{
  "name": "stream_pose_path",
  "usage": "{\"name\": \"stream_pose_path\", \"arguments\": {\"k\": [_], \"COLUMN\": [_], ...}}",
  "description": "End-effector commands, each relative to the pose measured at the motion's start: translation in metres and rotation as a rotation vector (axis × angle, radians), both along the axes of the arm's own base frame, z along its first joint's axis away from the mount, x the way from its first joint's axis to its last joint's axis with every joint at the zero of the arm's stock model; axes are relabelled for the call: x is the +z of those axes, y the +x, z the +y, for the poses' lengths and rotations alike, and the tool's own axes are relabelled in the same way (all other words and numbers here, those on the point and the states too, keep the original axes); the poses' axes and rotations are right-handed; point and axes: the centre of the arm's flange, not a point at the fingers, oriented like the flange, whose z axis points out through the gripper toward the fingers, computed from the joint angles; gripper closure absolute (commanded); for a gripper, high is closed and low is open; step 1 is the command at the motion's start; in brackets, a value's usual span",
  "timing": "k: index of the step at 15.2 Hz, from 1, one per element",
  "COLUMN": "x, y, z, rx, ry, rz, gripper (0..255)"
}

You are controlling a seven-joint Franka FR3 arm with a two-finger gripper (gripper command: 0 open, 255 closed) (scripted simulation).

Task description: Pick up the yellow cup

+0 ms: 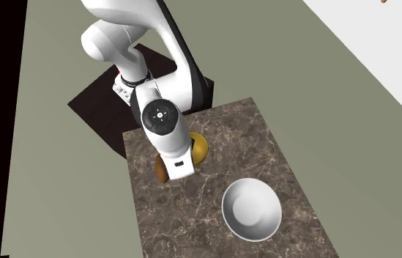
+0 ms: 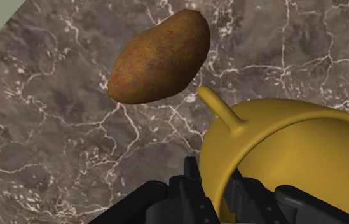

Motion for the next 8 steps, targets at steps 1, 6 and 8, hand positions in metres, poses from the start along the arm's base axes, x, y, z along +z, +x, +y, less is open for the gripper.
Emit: {"name": "stream_pose_path", "arguments": {"k": [1, 6, 8], "x": [0.011, 0.037, 0.038], "y": [0.000, 0.000, 0.000], "z": [0.000, 0.000, 0.000], "rx": [0.000, 0.000, 0.000], "ry": [0.000, 0.000, 0.000], "rz": [0.000, 0.000, 0.000], "gripper": [255, 255, 255]}}
